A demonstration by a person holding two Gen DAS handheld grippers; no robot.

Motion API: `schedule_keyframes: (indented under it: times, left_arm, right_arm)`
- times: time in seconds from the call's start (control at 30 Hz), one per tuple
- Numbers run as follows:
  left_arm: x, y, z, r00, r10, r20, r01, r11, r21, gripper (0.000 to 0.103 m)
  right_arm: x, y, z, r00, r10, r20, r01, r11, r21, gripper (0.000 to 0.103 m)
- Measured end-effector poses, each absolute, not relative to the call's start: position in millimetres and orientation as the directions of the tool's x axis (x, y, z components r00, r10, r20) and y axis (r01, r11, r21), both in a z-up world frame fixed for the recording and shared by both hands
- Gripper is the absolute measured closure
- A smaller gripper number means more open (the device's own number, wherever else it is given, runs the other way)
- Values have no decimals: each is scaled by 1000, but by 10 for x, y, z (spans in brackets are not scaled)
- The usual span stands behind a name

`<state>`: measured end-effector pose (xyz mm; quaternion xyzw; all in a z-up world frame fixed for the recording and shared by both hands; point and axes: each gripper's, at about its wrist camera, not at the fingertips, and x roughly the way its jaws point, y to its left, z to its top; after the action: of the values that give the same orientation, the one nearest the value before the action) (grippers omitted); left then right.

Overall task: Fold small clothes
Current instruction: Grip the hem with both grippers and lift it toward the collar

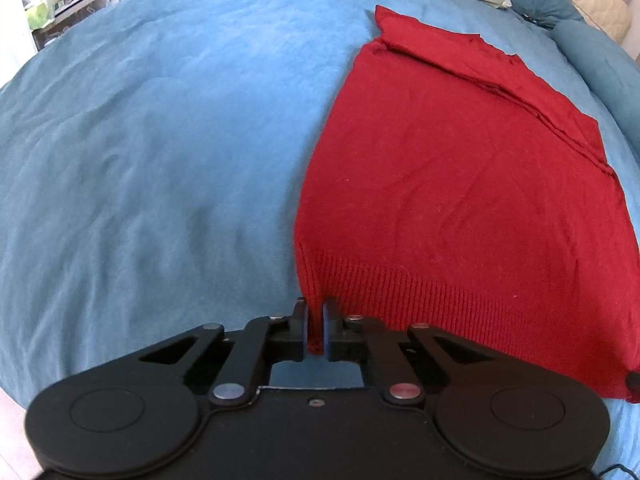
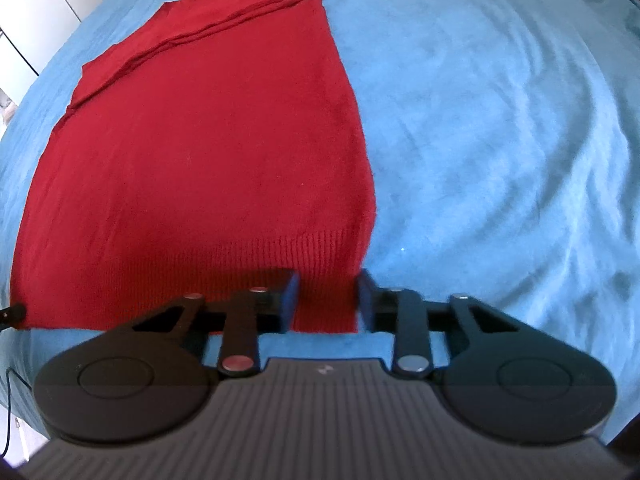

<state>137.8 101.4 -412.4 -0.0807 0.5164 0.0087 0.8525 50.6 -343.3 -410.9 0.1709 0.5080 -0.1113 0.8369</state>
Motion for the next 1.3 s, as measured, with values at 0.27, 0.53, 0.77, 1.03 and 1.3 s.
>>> schedule_keyframes:
  times: [0.27, 0.53, 0.77, 1.03, 1.3]
  left_arm:
    - [1455, 1007, -3914, 446, -61, -893, -86, 990, -111, 99]
    - [1796, 1002, -3054, 525, -101, -845, -64, 985, -158, 99]
    - [2822, 821, -2400, 655, -166, -737, -1, 975, -221, 99]
    - [4553, 466, -2614, 732, -216, -647, 36, 960, -279, 99]
    - [5675, 161, -3837, 692, -162, -703, -90, 947, -308, 99]
  right_arm:
    - [597, -3462, -3925, 468, 20, -883, 347, 915, 205, 82]
    - [873, -3718, -3193, 579, 137, -804, 354, 846, 399, 82]
    - [1795, -3901, -2413, 680, 140, -719, 303, 840, 450, 82]
    - [3422, -4288, -2289, 758, 108, -643, 321, 797, 512, 82]
    - [4834, -4465, -3542, 735, 71, -674, 327, 834, 444, 82]
